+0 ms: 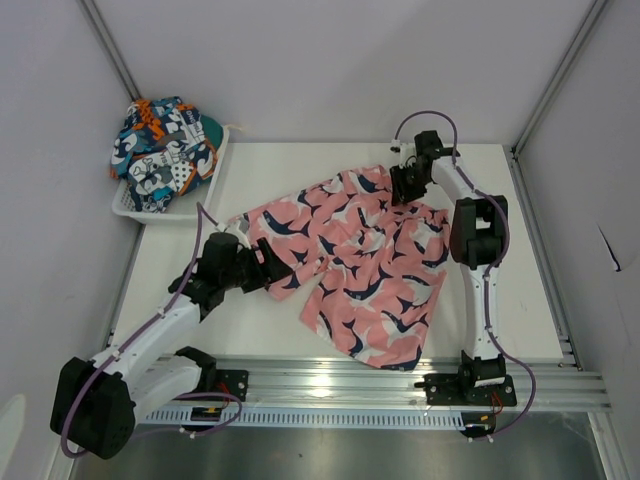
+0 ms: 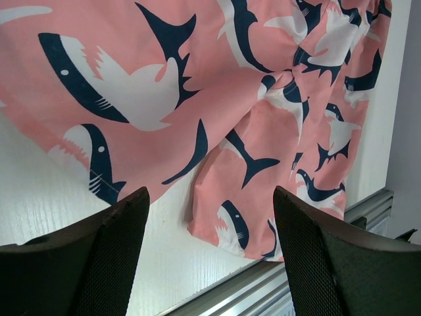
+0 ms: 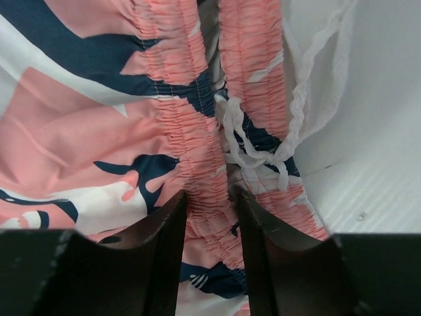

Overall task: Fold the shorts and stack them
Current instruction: Flatten the shorts out, then fold the shorts

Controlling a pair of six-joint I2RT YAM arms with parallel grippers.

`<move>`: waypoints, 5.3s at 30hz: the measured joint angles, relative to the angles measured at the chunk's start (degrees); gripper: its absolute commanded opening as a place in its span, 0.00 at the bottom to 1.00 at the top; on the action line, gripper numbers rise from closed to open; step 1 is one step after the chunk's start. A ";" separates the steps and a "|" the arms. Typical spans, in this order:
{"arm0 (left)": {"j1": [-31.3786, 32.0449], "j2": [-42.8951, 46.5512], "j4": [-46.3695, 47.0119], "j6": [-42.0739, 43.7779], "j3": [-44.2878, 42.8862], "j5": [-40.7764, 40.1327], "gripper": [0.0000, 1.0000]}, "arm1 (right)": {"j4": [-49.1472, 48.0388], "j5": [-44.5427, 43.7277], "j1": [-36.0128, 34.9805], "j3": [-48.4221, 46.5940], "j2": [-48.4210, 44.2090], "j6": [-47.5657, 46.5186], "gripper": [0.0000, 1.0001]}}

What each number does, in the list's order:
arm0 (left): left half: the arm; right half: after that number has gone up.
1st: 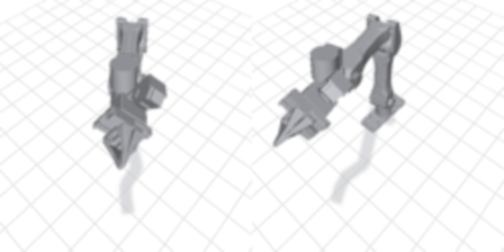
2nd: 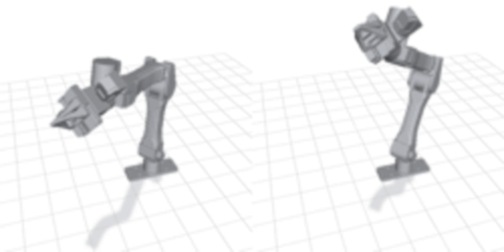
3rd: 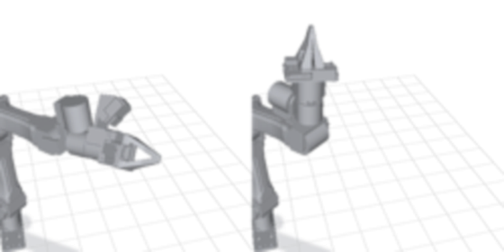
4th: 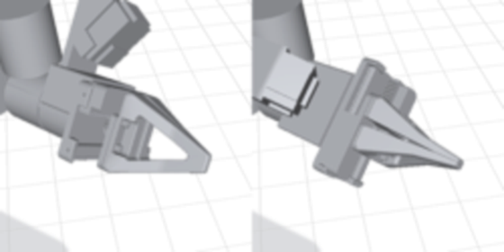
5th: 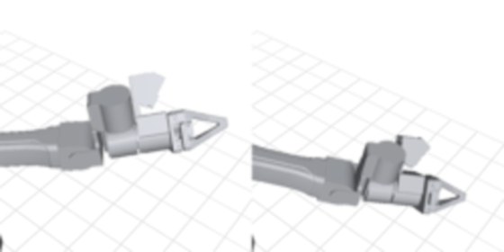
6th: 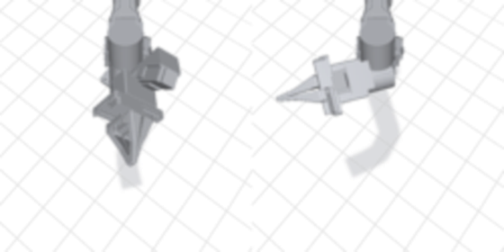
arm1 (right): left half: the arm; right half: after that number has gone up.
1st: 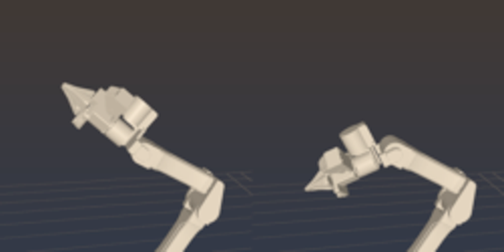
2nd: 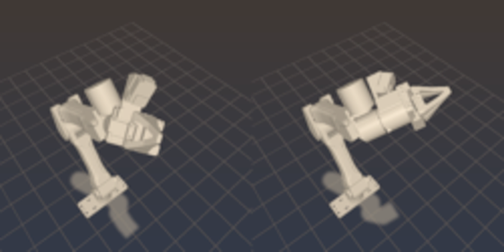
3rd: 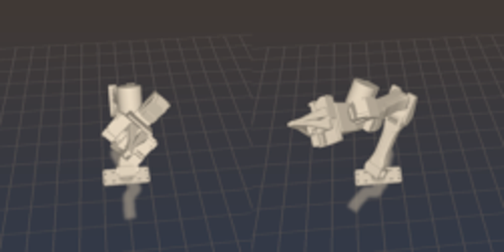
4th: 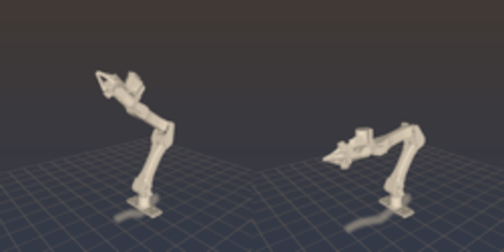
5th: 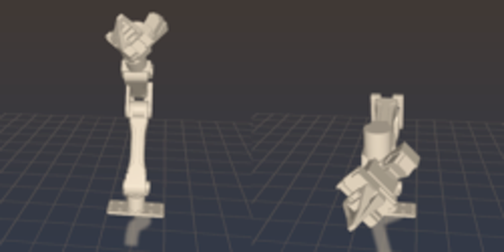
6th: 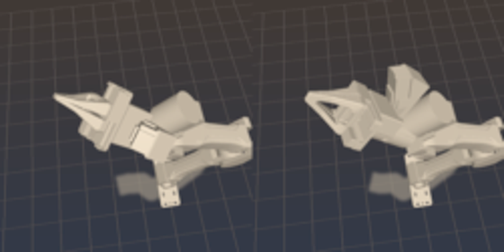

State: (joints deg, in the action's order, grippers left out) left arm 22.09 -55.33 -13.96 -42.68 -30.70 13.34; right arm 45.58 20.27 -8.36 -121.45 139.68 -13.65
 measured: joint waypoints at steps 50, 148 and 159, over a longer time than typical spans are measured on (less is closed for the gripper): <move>-2.03 -1.75 28.92 -8.33 19.91 -2.64 0.46 | -29.68 -5.42 0.55 23.43 -10.25 10.73 0.00; -24.26 -31.82 16.31 0.74 -27.50 -3.98 0.68 | -28.87 6.03 2.08 37.35 -23.54 41.77 0.49; -24.63 -32.79 15.96 1.38 -27.47 -3.63 0.68 | -30.95 5.46 1.11 38.38 -22.16 42.60 0.50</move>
State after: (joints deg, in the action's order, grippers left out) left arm -2.55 -88.12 2.00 -41.30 -58.17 9.72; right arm 14.63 25.74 -7.25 -83.07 117.51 28.95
